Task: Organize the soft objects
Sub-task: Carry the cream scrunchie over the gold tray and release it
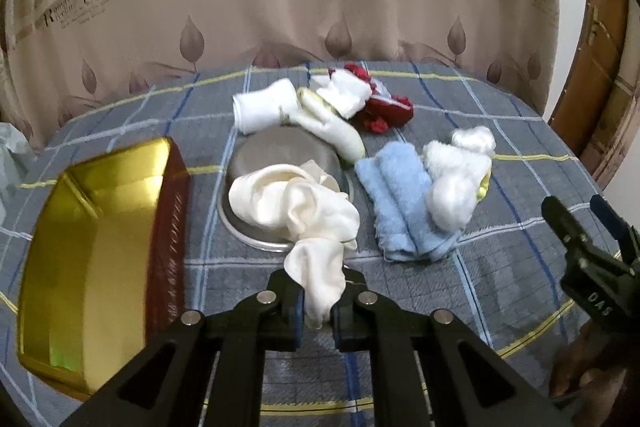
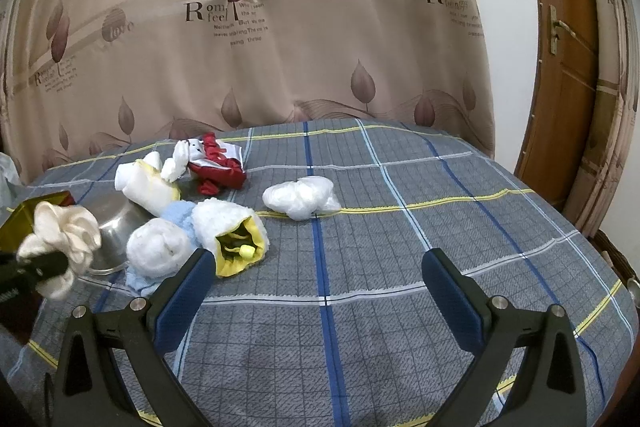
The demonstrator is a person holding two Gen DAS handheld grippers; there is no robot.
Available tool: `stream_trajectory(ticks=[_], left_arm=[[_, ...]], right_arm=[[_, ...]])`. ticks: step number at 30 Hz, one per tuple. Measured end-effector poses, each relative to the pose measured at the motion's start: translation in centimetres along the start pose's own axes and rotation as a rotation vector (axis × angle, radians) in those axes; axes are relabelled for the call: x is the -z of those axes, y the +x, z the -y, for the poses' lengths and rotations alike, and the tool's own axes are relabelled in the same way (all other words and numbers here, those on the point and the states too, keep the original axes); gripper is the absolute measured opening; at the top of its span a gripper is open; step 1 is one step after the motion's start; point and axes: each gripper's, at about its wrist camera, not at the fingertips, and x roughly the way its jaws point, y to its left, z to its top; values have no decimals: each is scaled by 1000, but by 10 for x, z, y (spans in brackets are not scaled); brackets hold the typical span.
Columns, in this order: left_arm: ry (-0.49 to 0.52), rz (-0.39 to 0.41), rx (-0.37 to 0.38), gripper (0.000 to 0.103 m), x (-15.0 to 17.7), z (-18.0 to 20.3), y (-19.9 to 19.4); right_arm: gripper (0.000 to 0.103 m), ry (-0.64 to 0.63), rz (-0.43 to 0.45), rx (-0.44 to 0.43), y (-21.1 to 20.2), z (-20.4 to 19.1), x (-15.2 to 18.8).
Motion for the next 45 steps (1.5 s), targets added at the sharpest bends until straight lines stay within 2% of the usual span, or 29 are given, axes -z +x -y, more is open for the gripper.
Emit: stream_trajectory(ticks=[7, 14, 25, 32, 38, 45], left_arm=[[-1, 18, -37, 9, -12, -18, -18], [-37, 22, -116, 9, -27, -68, -26], [-82, -72, -249, 9, -41, -161, 12], [-102, -137, -276, 10, -38, -189, 40], [-104, -168, -292, 16, -36, -197, 52], [-65, -139, -326, 35, -37, -193, 47]], right_arm=[[103, -9, -18, 9, 4, -1, 4], [103, -22, -37, 21, 6, -5, 2], [103, -49, -65, 44, 10, -11, 1], [103, -61, -79, 56, 13, -13, 0], [103, -73, -85, 65, 13, -15, 0], [103, -84, -92, 74, 15, -17, -1]])
